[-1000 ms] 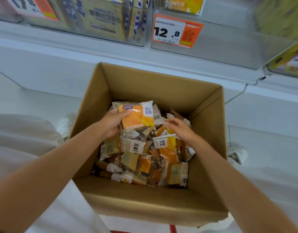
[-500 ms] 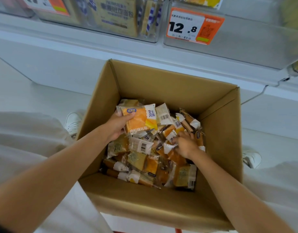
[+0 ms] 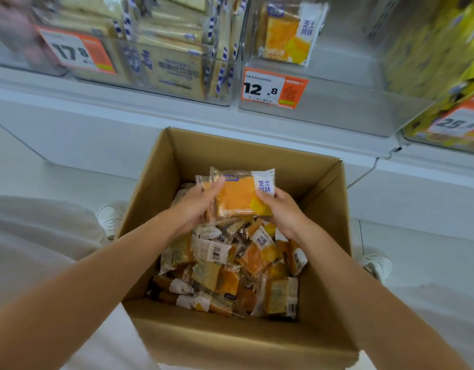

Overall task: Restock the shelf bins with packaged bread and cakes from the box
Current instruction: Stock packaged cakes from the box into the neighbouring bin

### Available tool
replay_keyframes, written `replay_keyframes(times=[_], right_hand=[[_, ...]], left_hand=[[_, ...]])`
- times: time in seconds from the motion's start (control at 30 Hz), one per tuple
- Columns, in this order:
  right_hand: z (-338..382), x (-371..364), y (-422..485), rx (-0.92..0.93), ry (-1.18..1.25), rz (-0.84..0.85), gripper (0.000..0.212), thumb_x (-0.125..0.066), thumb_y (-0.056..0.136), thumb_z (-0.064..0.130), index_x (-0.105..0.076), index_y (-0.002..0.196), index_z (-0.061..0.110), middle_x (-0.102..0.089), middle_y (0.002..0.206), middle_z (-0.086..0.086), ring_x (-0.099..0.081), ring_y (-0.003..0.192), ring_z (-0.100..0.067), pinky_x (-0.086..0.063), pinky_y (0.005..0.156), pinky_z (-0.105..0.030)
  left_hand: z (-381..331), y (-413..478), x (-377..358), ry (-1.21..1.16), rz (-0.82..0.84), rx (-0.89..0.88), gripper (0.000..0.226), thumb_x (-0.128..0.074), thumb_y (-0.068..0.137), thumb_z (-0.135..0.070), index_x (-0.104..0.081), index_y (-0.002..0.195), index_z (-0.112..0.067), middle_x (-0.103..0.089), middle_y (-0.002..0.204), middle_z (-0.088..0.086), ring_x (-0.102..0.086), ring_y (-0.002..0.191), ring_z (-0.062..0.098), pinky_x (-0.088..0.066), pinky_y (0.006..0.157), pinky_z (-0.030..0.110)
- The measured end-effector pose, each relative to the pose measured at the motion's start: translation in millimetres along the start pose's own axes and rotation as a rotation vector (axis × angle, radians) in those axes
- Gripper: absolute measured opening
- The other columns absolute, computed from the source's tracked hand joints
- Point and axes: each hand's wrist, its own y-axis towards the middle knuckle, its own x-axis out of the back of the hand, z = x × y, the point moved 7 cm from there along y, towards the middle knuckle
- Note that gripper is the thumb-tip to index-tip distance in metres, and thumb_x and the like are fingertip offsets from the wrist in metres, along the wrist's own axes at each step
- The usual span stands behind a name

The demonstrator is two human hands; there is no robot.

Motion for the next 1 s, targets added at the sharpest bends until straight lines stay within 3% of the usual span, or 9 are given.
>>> replay_keyframes(times=[0.1,0.17,0.27,0.37,0.53,0.67,0.73,0.83,1.0], right_hand=[[14.1,-7.5,-10.3,0.054,-0.236,-0.039,0.042,-0.064,0.093,0.034,-0.055,0.13,0.015,-0.066,0.122,-0.005,-0.066,0.106,-0.02,-0.052,0.098,-0.043],[41.2,3.7,-20.9,0.203,-0.415,-0.146,0.068,-0.073,0.086,0.029,-0.038,0.143,0.016,-0.049,0.142,-0.003,-0.053,0.122,-0.016,-0.047,0.103,-0.038],[86.0,9.2,-38.5,0.356,-0.443,-0.068,0.112,-0.084,0.074,0.028,-0.008,0.155,0.03,-0.02,0.16,0.001,-0.025,0.145,-0.016,-0.032,0.116,-0.041],[116.6,13.1,-47.5,0.256,-0.195,0.04,0.136,-0.096,0.049,0.035,-0.01,0.155,0.033,-0.036,0.155,-0.005,-0.045,0.136,-0.023,-0.042,0.109,-0.046],[179.9,25.7,-71.2,0.28,0.012,0.101,0.064,-0.081,0.065,0.016,-0.061,0.125,0.005,-0.071,0.113,-0.015,-0.07,0.103,-0.03,-0.058,0.087,-0.042],[240.0,54.1,-69.2,0.39,0.128,0.017,0.057,-0.081,0.07,0.007,-0.062,0.123,0.002,-0.072,0.109,-0.017,-0.071,0.099,-0.032,-0.058,0.083,-0.046],[266.3,71.4,-60.3,0.413,0.147,-0.066,0.057,-0.081,0.07,0.006,-0.061,0.123,0.0,-0.072,0.106,-0.019,-0.073,0.093,-0.031,-0.06,0.071,-0.043],[293.2,83.9,-40.3,0.381,0.107,-0.09,0.048,-0.079,0.076,0.011,-0.063,0.12,0.001,-0.074,0.099,-0.016,-0.074,0.076,-0.023,-0.058,0.056,-0.032],[322.4,85.8,18.7,0.369,0.115,-0.043,0.036,-0.075,0.079,0.011,-0.065,0.113,0.005,-0.075,0.094,-0.012,-0.074,0.08,-0.023,-0.062,0.071,-0.037]], left_hand=[[-21.1,-8.7,-19.2,-0.005,0.014,-0.114,0.042,-0.081,0.078,-0.033,-0.068,0.113,-0.016,-0.074,0.108,0.009,-0.072,0.093,0.021,-0.059,0.081,0.037],[-34.4,-14.0,-20.1,0.019,0.0,-0.169,0.028,-0.078,0.083,-0.019,-0.071,0.11,-0.015,-0.074,0.107,0.01,-0.072,0.096,0.024,-0.057,0.088,0.04],[-61.9,-26.4,-20.5,-0.013,0.064,-0.213,0.037,-0.076,0.083,-0.017,-0.067,0.118,-0.01,-0.073,0.109,0.013,-0.07,0.102,0.029,-0.052,0.098,0.048],[-102.3,-50.7,-32.7,-0.058,0.17,-0.263,0.052,-0.075,0.076,-0.026,-0.062,0.124,-0.01,-0.072,0.113,0.015,-0.07,0.101,0.028,-0.054,0.093,0.045],[-186.2,-75.2,-45.1,0.114,0.165,-0.437,0.052,-0.078,0.074,-0.04,-0.063,0.116,-0.014,-0.073,0.11,0.011,-0.073,0.092,0.016,-0.058,0.083,0.034],[-264.2,-82.7,-47.7,0.333,-0.047,-0.71,0.033,-0.074,0.082,-0.042,-0.062,0.097,-0.015,-0.067,0.092,-0.003,-0.067,0.078,-0.006,-0.047,0.062,0.01],[-296.2,-78.2,-42.5,0.483,-0.199,-0.869,0.055,-0.07,0.082,-0.052,-0.06,0.12,-0.013,-0.064,0.105,-0.004,-0.064,0.098,0.007,-0.044,0.07,0.013],[-328.7,-64.1,-25.5,0.685,-0.454,-0.978,0.053,-0.065,0.085,-0.058,-0.059,0.124,-0.022,-0.062,0.104,-0.007,-0.061,0.096,0.013,-0.045,0.072,0.024],[-342.8,-29.2,-5.3,0.66,-0.543,-1.047,0.046,-0.061,0.089,-0.055,-0.06,0.12,-0.021,-0.06,0.097,-0.006,-0.057,0.088,0.011,-0.04,0.071,0.027]])
